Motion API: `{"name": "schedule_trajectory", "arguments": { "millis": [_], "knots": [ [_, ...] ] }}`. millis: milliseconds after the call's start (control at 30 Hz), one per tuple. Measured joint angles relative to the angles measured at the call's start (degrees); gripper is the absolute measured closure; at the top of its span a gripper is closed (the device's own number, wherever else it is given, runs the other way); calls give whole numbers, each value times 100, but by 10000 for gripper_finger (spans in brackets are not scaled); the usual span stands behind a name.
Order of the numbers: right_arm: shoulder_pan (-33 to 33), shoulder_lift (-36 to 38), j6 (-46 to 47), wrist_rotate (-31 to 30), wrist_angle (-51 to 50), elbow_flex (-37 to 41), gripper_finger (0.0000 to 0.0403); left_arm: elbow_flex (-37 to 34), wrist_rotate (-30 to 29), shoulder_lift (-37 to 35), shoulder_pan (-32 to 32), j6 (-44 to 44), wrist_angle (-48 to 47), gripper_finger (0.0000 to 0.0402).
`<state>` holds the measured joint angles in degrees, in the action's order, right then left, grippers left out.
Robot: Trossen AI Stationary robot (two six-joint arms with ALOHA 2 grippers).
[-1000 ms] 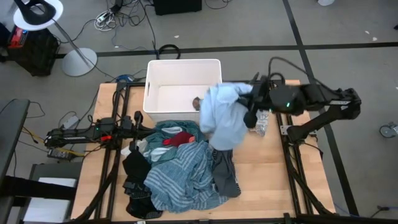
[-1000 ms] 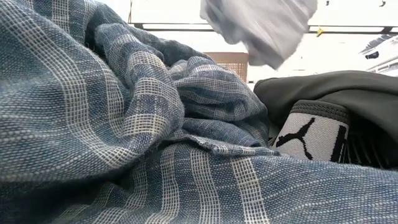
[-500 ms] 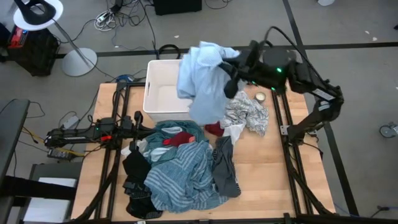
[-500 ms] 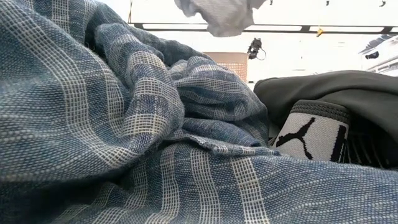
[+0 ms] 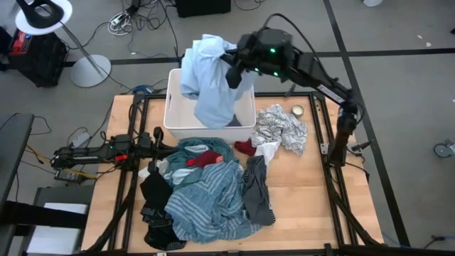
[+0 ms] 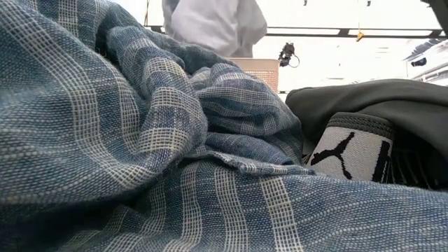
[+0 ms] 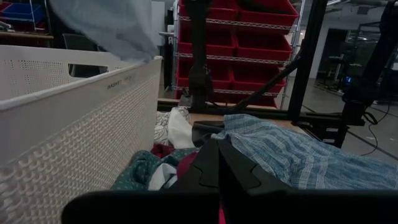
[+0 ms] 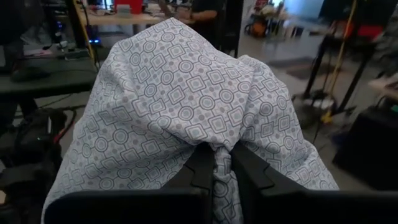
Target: Sort clothes
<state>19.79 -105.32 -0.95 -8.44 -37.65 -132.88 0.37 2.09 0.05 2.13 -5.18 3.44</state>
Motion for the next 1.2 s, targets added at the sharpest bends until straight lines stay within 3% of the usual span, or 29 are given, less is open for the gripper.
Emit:
{"name": "schedule_trajectory", "arguments": {
  "millis": [167, 567, 733, 1200],
  "knots": [
    [247, -408, 202, 354, -174, 0, 379, 0, 0, 0, 2, 1, -2, 401],
    [315, -1320, 291, 432, -1546, -4, 376, 0, 0, 0, 1, 1, 0, 401],
    [313, -1651, 298, 834, -1968, -4, 332, -1, 0, 0, 2, 1, 0, 401],
    [286, -1803, 284, 905, -2098, -4, 209, 0, 0, 0, 2, -1, 0, 401]
  ]
}}
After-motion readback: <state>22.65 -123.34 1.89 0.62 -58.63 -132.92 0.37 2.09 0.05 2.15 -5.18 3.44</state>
